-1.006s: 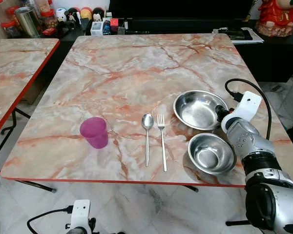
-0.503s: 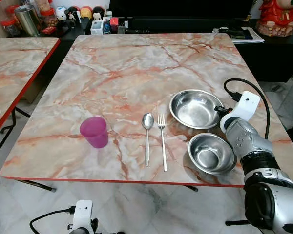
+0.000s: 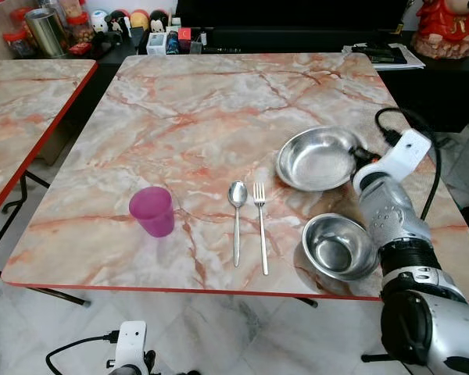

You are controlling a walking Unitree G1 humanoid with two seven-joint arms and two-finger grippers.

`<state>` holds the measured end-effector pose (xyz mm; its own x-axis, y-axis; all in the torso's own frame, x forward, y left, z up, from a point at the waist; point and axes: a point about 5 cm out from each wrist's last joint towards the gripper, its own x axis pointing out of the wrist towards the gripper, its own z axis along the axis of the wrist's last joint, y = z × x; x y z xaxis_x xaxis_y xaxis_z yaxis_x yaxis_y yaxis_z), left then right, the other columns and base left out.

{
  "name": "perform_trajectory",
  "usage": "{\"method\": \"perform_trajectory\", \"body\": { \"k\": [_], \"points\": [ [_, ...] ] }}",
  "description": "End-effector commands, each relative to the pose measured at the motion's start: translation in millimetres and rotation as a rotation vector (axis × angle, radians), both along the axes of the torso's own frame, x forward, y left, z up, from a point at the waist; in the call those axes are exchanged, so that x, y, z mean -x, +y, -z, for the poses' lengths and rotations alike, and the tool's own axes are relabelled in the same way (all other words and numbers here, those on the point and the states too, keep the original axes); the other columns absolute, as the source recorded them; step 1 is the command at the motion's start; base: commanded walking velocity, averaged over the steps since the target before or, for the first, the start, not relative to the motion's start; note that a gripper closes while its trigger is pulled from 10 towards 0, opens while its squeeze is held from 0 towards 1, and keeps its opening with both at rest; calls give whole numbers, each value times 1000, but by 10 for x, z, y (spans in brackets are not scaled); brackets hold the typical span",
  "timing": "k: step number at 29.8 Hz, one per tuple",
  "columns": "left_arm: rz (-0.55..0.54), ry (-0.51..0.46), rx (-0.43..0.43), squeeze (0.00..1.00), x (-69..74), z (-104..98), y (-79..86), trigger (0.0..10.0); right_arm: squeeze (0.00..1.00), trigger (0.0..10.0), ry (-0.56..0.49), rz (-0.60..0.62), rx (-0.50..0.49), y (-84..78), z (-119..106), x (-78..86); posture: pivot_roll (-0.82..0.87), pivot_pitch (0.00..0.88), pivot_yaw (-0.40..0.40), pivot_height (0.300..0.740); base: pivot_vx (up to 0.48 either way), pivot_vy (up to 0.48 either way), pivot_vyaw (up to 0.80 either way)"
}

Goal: Setting the table

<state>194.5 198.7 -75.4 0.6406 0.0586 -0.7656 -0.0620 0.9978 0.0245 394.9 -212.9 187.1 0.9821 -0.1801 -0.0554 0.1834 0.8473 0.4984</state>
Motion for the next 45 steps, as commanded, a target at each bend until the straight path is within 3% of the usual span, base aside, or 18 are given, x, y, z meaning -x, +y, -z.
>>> {"method": "perform_trajectory", "body": {
  "k": [1,10,11,15,16,17,26,34,45],
  "points": [
    [-1,43,-24,0,112,48,76,10000,0,10000,-104,32,-43,-20,-125,27,-72,112,34,740,0,0,0],
    [-27,58,-52,0,184,44,264,10000,0,9961,-248,49,-57,-6,-322,97,-72,93,38,740,0,0,0],
    [-21,61,-58,0,191,46,270,10000,0,0,-260,65,-54,-21,-332,118,-71,86,38,740,0,0,0],
    [-31,64,-64,0,203,51,274,10000,0,0,-259,73,-50,-35,-314,146,-67,75,37,740,0,0,0],
    [-34,63,-67,0,206,52,276,10000,0,2314,-252,72,-44,-35,-303,153,-67,75,37,740,0,0,0],
    [-38,63,-72,0,210,52,279,10000,0,10000,-258,75,-41,-36,-300,164,-65,68,37,740,0,0,0],
    [-49,62,-75,0,214,57,268,10000,0,10000,-391,88,-70,-13,-469,243,-65,52,40,740,0,0,0],
    [-59,52,-66,0,179,45,249,10000,0,10000,-546,100,-87,-36,-785,314,-64,75,40,740,0,480,0],
    [-65,34,-57,0,135,25,239,10000,0,10000,-583,98,-110,4,-832,353,-58,98,45,740,0,480,0]
  ]
}}
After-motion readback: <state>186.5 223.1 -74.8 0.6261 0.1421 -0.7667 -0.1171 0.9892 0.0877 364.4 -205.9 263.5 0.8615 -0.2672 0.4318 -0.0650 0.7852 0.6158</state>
